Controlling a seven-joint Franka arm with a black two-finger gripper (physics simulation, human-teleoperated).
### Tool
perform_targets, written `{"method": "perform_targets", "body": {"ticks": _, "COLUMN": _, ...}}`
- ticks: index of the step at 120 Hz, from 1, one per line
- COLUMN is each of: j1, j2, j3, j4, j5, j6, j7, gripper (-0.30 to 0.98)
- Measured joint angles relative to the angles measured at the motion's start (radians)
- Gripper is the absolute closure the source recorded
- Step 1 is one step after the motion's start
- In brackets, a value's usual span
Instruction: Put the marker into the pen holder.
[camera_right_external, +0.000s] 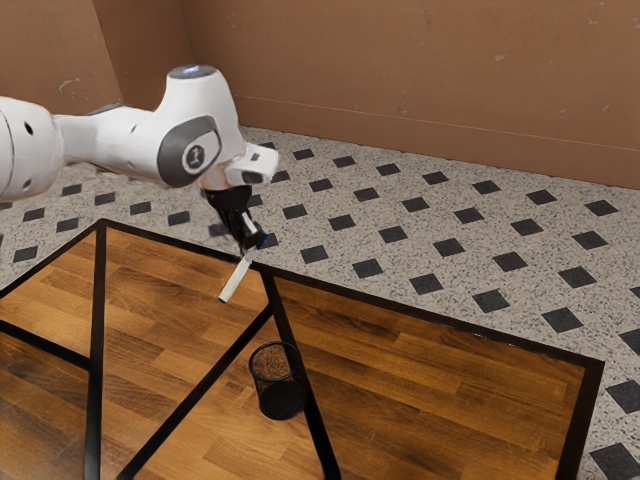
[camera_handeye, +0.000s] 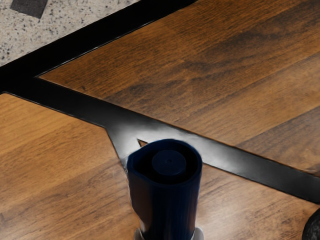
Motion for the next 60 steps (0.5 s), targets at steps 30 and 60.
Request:
{"method": "perform_targets", "body": {"ticks": 30, "j1": -0.131, "j2": -0.034, "j3": 0.005, "j4": -0.094, "j5": -0.038, "j6": 0.053, "j7": -0.071, "gripper": 0.79}}
{"method": "perform_targets", "body": {"ticks": 60, "j1": -0.153, "j2": -0.060, "j3": 0.004, "j4": -0.114, "j5": -0.059, "j6": 0.114, "j7": -0.127, "gripper": 0.79}}
